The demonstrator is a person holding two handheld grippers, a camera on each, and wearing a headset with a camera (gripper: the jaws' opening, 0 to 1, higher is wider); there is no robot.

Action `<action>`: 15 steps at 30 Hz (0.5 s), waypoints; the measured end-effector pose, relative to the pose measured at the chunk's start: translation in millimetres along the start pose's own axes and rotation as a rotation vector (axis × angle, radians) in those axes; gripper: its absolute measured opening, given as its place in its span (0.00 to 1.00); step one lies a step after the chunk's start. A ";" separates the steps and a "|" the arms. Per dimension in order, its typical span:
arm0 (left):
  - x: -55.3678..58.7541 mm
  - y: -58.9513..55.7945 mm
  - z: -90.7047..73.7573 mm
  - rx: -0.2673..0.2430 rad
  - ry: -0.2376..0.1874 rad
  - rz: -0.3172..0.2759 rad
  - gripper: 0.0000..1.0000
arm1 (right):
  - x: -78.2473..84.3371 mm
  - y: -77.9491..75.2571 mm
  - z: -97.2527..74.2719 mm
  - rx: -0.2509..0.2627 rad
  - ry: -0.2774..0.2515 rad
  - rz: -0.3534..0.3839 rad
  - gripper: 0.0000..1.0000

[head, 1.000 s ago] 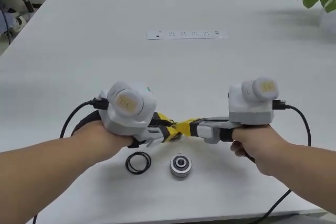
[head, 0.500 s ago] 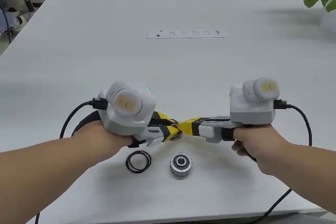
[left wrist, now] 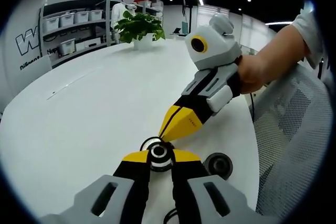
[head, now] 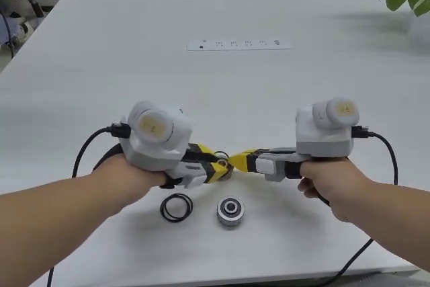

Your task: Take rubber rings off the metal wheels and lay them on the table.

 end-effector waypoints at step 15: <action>-11.2 -17.4 -19.4 0.047 -0.056 0.023 0.28 | -3.6 4.3 -4.8 -0.025 -0.011 0.014 0.00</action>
Point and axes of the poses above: the centre of the closed fingertips' face, and the gripper's own axes: z roughly forward along the fingers, y roughly to its left, x roughly out of its underside, the point moved 1 cm from there along -z, roughly backward along the fingers, and after that the axes turned 12 degrees about x, right-handed, at the moved point
